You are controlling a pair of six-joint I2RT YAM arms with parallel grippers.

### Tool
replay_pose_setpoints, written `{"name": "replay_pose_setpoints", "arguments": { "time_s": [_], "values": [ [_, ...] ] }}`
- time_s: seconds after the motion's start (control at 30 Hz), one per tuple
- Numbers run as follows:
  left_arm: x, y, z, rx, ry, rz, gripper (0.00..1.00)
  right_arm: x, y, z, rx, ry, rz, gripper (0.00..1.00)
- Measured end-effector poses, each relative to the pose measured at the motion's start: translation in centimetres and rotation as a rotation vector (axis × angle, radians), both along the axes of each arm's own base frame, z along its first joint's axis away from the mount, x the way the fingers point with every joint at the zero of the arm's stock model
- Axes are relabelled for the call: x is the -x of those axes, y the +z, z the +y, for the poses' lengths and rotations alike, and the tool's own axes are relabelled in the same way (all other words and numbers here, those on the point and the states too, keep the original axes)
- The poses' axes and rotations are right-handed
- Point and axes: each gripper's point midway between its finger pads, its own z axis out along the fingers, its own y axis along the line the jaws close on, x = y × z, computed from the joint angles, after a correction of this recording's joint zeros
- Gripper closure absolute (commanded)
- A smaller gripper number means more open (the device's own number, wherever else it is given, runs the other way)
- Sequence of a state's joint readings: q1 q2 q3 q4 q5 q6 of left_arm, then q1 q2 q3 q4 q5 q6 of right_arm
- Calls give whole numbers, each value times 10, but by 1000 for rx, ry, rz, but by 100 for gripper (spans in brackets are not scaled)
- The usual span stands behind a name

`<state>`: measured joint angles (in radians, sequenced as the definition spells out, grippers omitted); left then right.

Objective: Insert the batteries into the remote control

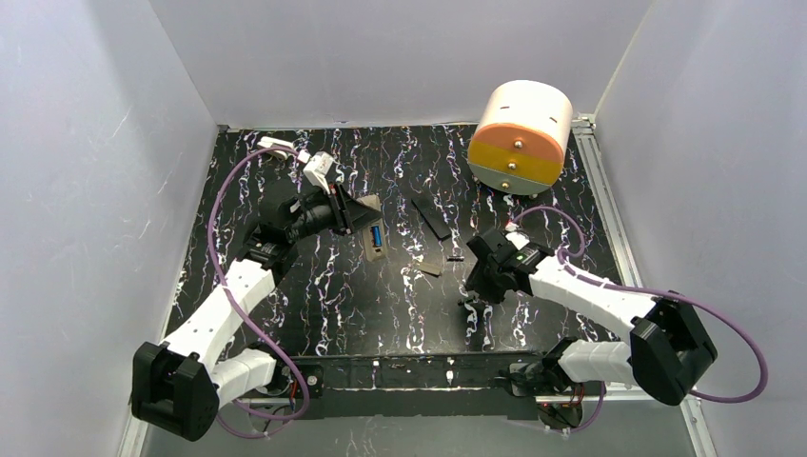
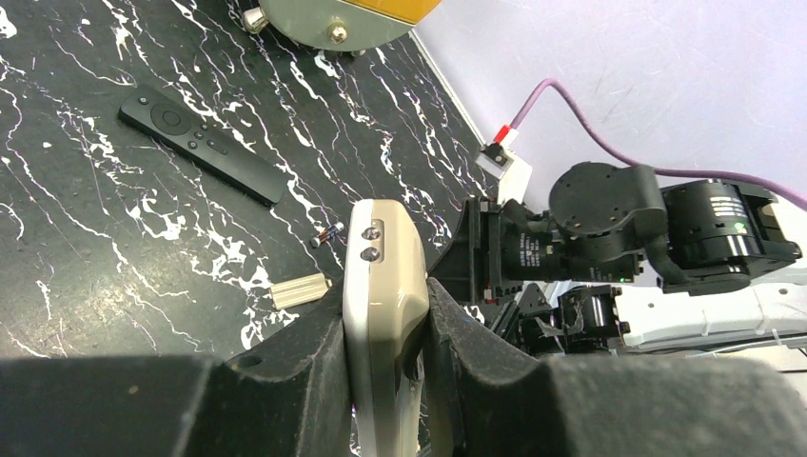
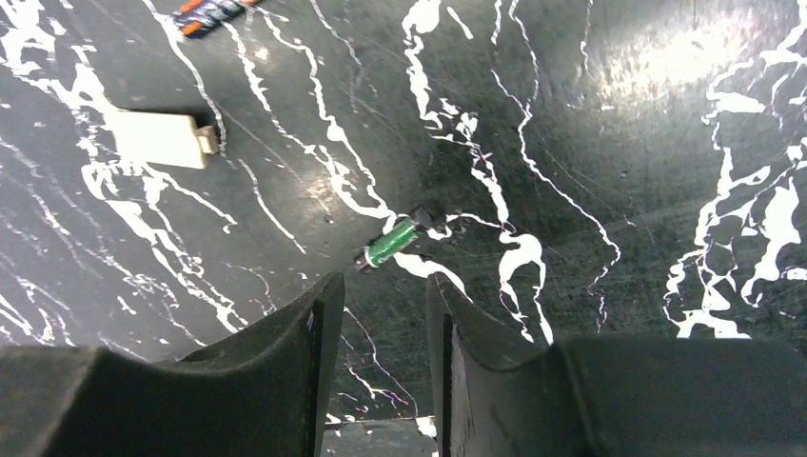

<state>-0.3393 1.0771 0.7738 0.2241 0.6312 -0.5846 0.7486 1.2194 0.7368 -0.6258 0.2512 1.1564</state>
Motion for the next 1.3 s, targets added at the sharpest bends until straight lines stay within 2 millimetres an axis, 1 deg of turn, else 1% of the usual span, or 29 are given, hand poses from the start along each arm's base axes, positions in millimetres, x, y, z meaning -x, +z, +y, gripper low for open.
{"name": "replay_pose_setpoints", "arguments": {
  "time_s": [0.1,0.33,0.5,0.57,0.8,0.9,0.97,1.0,1.13,1.3],
  "values": [
    [0,1,0,2,3,-2,100,6,-10,0,3,-22,44,54],
    [0,0,1,1,10,-2,100,10,-29,8,2,-42,117,55],
    [1,-3,2,-2,16,3,100,14,-38,12,9,-49,156,56],
    [0,-2,3,-2,18,1,100,14,-40,13,13,-49,162,59],
    [0,-1,3,-2,22,-3,100,9,-41,16,47,-44,173,64],
    [0,-1,3,-2,25,-3,100,4,-42,14,92,-22,166,70],
    [0,-2,4,-3,27,-3,100,2,-42,11,120,-3,153,73],
    [0,-2,4,-3,28,-3,100,1,-41,9,131,6,149,73],
    [-1,-1,4,-4,33,-5,100,0,-43,1,184,48,137,68],
    [-1,-4,5,-7,40,-1,100,-2,-44,2,222,111,152,68]
  ]
}}
